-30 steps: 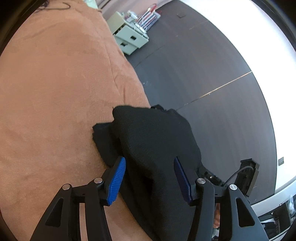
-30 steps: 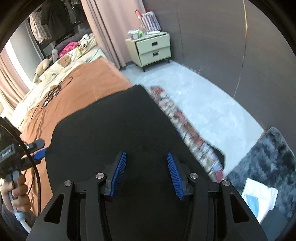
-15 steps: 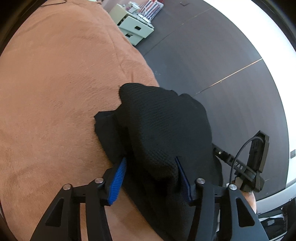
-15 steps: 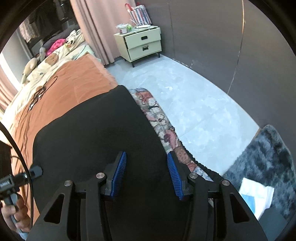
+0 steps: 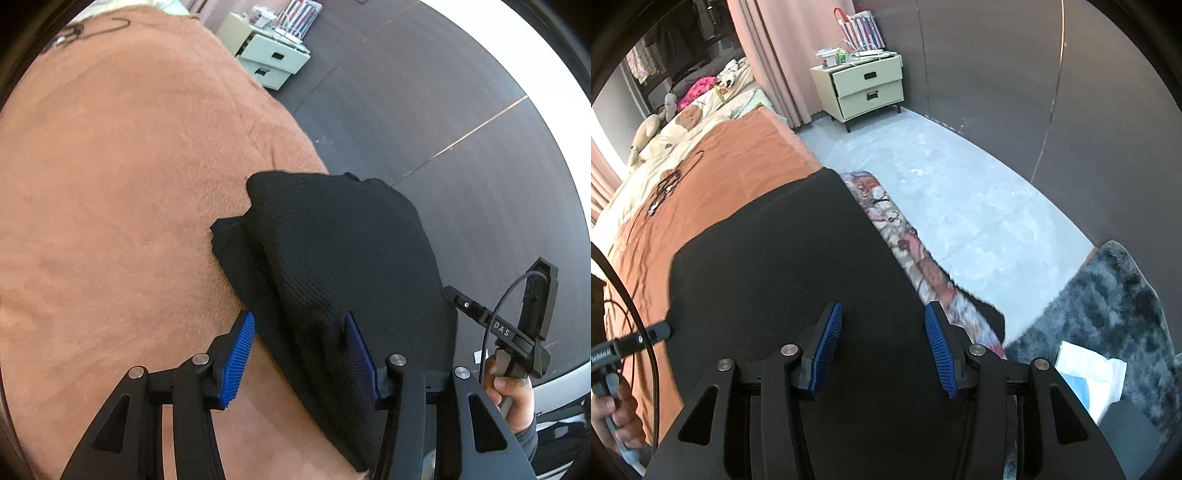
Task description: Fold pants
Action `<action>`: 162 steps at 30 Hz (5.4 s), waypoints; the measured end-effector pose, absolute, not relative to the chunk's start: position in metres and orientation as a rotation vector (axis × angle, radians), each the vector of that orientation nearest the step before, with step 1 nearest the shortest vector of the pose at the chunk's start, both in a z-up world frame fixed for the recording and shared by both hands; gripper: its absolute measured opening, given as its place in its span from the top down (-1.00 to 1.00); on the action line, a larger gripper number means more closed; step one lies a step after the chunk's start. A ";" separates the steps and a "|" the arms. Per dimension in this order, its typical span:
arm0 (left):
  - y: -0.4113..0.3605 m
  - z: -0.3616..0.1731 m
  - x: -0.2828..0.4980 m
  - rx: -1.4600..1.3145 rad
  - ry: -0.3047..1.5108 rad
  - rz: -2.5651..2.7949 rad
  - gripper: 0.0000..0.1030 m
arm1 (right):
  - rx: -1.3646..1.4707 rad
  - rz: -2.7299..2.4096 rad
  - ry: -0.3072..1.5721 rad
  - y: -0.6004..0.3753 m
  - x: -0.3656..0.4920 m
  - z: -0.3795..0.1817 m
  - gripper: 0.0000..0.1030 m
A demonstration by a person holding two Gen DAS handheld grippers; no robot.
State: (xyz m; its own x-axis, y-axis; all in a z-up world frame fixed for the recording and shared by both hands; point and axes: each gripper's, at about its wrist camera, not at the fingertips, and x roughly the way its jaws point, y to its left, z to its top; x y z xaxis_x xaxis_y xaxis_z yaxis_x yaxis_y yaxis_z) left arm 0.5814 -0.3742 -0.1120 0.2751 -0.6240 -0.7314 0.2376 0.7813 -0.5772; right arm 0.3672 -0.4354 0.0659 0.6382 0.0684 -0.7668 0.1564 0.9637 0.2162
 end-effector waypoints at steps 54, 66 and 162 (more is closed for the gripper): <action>-0.183 0.148 0.233 -0.170 0.653 -0.540 -1.00 | 0.161 0.076 0.532 -0.295 -0.016 0.185 -1.00; -0.138 0.152 0.156 -0.147 0.579 -0.465 -1.00 | 0.146 0.082 0.483 -0.284 -0.070 0.164 -1.00; -0.076 0.048 0.003 -0.103 0.481 -0.192 -1.00 | 0.077 0.129 0.420 -0.199 -0.164 0.059 -1.00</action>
State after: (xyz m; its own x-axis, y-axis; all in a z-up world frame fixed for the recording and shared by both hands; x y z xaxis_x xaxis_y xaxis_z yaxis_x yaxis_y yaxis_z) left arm 0.0026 -0.0763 0.0482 0.8688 -0.2072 -0.4498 0.1589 0.9769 -0.1430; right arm -0.1637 -0.1990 0.0591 0.9049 0.1411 -0.4016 -0.1091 0.9888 0.1016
